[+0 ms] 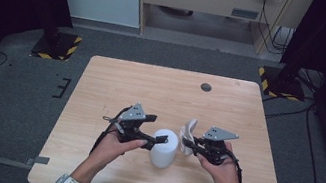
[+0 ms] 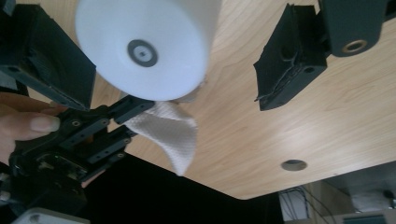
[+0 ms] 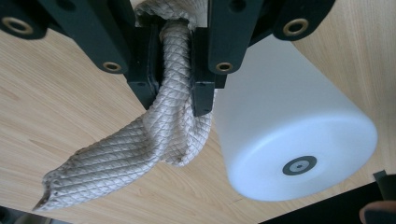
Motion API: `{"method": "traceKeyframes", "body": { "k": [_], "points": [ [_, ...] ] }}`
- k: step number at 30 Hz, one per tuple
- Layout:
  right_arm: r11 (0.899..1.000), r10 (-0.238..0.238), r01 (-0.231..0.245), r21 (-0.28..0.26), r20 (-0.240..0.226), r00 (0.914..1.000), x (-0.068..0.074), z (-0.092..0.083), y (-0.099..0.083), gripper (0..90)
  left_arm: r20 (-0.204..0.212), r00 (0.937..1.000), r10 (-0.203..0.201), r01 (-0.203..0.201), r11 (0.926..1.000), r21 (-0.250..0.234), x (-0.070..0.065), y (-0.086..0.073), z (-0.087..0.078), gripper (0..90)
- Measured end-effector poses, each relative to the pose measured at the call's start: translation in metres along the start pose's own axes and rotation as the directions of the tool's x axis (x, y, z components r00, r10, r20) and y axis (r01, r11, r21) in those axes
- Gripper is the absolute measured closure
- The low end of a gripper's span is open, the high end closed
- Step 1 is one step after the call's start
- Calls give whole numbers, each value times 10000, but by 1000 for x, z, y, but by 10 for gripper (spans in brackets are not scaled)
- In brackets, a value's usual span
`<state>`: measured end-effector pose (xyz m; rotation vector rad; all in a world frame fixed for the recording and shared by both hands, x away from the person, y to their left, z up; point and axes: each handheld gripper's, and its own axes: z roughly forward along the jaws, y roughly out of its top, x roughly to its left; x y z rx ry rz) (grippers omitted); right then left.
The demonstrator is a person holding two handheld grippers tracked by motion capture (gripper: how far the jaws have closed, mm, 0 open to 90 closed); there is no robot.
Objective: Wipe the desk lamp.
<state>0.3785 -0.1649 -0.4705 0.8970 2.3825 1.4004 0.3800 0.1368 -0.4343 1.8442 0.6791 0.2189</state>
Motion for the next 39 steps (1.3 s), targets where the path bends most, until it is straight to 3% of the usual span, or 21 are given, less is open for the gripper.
{"method": "traceKeyframes", "body": {
  "k": [6, 10, 16, 19, 23, 26, 29, 34, 39],
  "points": [
    [9999, 110, -110, -18, 81, 9999, -4, -7, -1, 767, -864, 9960, -233, 247, 9996, 152, 15, -10, -23, 103],
    [9998, 185, -183, -67, 256, 9995, -9, -13, -1, 767, -1579, 9873, -173, 261, 9982, 538, 25, -21, -33, 90],
    [9997, 249, -248, -27, 874, 9959, -21, -26, 2, 767, -2387, 9695, -563, 793, 9930, 878, 46, -40, -41, 79],
    [9994, 332, -336, 8, 1327, 9906, -30, -34, 7, 766, -2745, 9590, -706, 995, 9907, 927, 54, -47, -44, 78],
    [9989, 452, -469, 41, 2002, 9787, -43, -42, 15, 766, -2998, 9499, -886, 1229, 9876, 973, 61, -54, -45, 79],
    [9978, 575, -636, 160, 2513, 9662, -55, -41, 18, 764, -3350, 9406, -553, 1099, 9831, 1465, 65, -59, -43, 78],
    [9948, 757, -926, 424, 2997, 9510, -67, -34, 15, 760, -3324, 9415, -552, 1137, 9807, 1593, 65, -62, -41, 79],
    [9858, 1288, -1562, 608, 3216, 9381, -81, -16, 7, 749, -3383, 9392, -593, 1174, 9811, 1539, 66, -63, -42, 79],
    [9795, 1398, -1779, 949, 3158, 9385, -86, 2, 2, 730, -3405, 9383, -605, 1196, 9806, 1553, 66, -63, -42, 81]
  ]
}}
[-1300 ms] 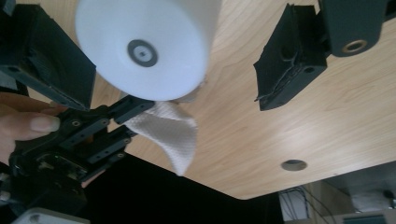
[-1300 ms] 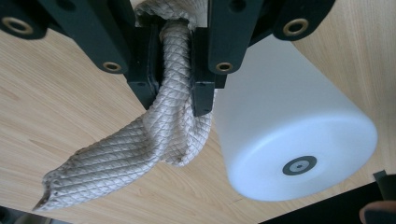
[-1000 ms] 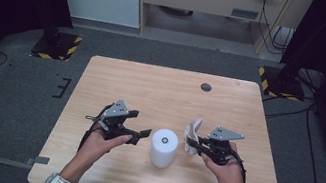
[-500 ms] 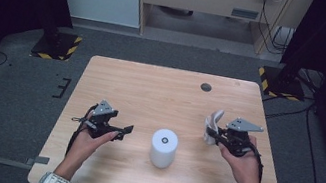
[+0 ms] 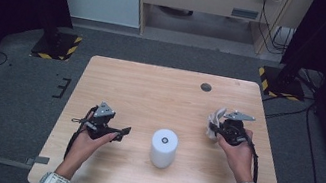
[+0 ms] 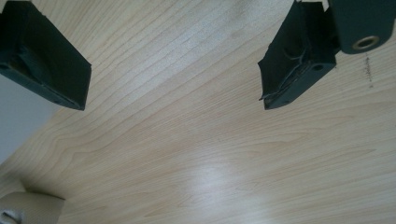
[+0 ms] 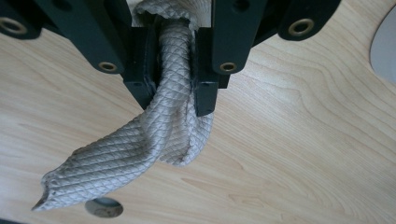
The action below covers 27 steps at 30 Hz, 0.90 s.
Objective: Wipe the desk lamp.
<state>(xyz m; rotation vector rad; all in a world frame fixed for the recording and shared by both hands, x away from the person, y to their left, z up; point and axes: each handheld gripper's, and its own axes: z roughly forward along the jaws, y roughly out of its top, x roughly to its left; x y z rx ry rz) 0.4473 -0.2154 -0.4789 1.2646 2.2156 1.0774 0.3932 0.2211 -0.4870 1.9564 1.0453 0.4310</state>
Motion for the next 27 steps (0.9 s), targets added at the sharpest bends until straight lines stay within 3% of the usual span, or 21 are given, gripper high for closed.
{"method": "traceKeyframes", "body": {
  "k": [2, 6, 9, 12, 15, 19, 27],
  "points": [
    [9999, 19, -17, 163, -90, 10000, 2, 7, -1, 661, -16, 10000, 8, -8, 10000, 49, 0, 0, 1, 81],
    [9991, 187, -178, 374, -244, 9995, 4, 12, -2, 412, -20, 10000, 36, -36, 9999, 113, 0, -1, 2, 81],
    [9999, 133, -132, 23, -159, 9998, 7, 4, 1, 257, -87, 10000, -7, 8, 9999, 124, 1, -1, 2, 81],
    [9979, 50, -51, -642, -11, 10000, 11, -10, 5, 162, -146, 9999, -27, 29, 9999, 143, 2, -2, 1, 81],
    [9946, -15, 25, -1035, 93, 10000, 13, -24, 7, 97, -238, 9997, 31, -26, 9998, 197, 2, -3, 1, 80],
    [9900, 256, -223, -1395, 225, 9994, 12, -39, 0, 69, -406, 9991, 73, -56, 9992, 400, 5, -5, 2, 78],
    [9954, 407, -389, -880, 186, 9990, 11, -44, -33, 63, -585, 9980, 232, -178, 9957, 904, 8, -9, 5, 70]
  ]
}}
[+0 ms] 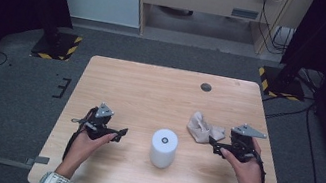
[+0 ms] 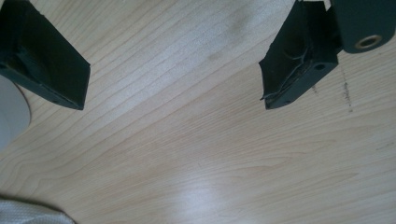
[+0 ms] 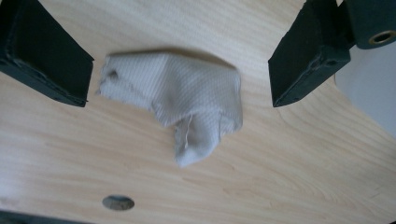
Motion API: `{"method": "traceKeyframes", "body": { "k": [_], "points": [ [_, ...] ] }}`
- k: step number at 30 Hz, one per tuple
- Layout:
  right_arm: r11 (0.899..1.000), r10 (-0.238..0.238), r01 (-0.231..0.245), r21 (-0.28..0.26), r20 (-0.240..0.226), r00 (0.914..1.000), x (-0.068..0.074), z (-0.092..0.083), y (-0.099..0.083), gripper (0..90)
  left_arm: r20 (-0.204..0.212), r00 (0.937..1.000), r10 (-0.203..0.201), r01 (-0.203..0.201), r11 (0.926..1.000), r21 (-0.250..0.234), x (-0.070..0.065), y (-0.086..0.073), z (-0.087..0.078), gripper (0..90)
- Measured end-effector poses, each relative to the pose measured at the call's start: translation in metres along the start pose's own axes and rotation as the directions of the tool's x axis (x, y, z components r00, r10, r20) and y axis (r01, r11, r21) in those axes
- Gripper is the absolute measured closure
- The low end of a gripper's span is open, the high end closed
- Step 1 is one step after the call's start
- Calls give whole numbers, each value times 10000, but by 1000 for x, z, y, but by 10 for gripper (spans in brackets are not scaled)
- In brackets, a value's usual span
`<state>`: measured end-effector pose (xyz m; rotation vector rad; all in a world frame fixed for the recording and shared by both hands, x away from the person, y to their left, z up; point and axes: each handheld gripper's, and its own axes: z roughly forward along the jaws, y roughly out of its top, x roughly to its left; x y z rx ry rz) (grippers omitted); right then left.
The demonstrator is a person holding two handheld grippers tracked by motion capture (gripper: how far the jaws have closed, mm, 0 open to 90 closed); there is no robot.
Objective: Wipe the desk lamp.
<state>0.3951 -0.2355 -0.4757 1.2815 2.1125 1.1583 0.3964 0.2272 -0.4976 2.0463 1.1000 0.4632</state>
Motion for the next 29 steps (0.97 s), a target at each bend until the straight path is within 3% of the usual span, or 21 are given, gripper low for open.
{"method": "traceKeyframes", "body": {
  "k": [6, 10, 17, 19, 23, 29],
  "points": [
    [9988, 338, -342, 358, 93, 9994, -8, 1, -20, 61, -444, 9986, 272, -243, 9977, 635, 7, -7, 6, 48],
    [9965, 633, -658, 521, 467, 9969, -18, 3, -34, 65, -679, 9977, 55, -10, 9978, 662, 14, -11, 8, 37],
    [9844, 1020, -1135, 1347, 896, 9907, -31, 9, -55, 90, -968, 9952, 120, 22, 9894, 1452, 19, -18, 22, 31],
    [9807, 947, -1109, 1612, 1050, 9900, -31, 12, -58, 91, -997, 9944, 343, -182, 9873, 1579, 19, -20, 24, 28],
    [9838, 213, -474, 1731, 1499, 9885, -26, 17, -61, 75, -844, 9963, -181, 299, 9897, 1400, 23, -24, 25, 3],
    [9871, 203, -440, 1543, 1518, 9882, -25, 19, -62, 66, -904, 9955, -290, 390, 9931, 1103, 23, -28, 25, 0]
  ]
}}
